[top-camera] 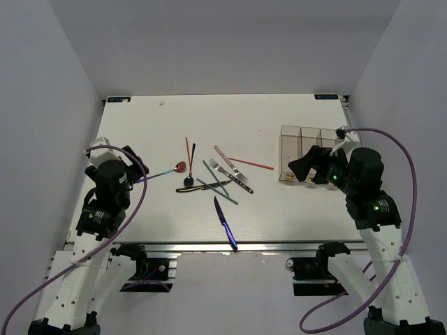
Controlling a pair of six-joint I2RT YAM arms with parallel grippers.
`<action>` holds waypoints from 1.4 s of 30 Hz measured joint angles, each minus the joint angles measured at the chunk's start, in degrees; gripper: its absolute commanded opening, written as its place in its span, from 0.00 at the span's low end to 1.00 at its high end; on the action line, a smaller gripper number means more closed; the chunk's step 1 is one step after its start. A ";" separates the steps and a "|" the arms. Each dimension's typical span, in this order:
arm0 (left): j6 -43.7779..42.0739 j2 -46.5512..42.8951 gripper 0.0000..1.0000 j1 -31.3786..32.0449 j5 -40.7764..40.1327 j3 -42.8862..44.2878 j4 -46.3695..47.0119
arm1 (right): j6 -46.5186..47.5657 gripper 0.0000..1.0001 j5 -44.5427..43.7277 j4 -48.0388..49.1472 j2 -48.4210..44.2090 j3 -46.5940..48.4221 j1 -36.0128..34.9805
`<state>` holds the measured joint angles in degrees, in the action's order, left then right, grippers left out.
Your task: Sort the eating utensils into containers
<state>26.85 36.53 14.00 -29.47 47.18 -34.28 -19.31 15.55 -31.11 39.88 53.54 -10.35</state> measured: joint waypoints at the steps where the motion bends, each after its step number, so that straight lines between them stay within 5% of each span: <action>1: 0.00 0.13 0.98 0.00 0.00 0.00 -0.02 | 0.00 0.89 -0.35 0.00 0.00 0.00 0.00; 9: 0.00 1.33 0.98 0.00 0.00 0.00 -0.02 | -1.18 0.89 5.66 7.58 4.98 -0.35 -2.29; 13: 0.00 2.21 0.98 0.02 0.02 0.00 -0.02 | 3.17 0.88 -8.22 6.93 25.81 10.47 -20.33; 16: 0.00 2.64 0.98 0.00 0.04 0.00 -0.04 | 7.08 0.70 -14.56 6.84 42.10 19.23 -28.83; 17: 0.00 2.69 0.98 0.00 0.07 0.00 -0.04 | 8.55 0.54 -16.17 6.60 47.06 21.14 -30.36; 23: 0.00 2.51 0.98 0.00 0.11 0.00 -0.02 | 13.75 0.48 -23.67 2.71 66.34 25.44 -32.81; 29: -0.02 2.78 0.98 0.00 0.50 0.00 0.00 | 17.00 0.37 -24.83 1.11 68.94 26.03 -33.20; 42: -0.04 3.76 0.98 0.00 1.44 0.00 0.02 | 20.65 0.39 -22.88 4.09 71.91 29.40 -34.58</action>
<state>26.81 40.29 14.00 -28.03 47.18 -34.26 1.34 -7.33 -27.03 111.79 82.94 -44.93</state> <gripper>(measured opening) 0.979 0.384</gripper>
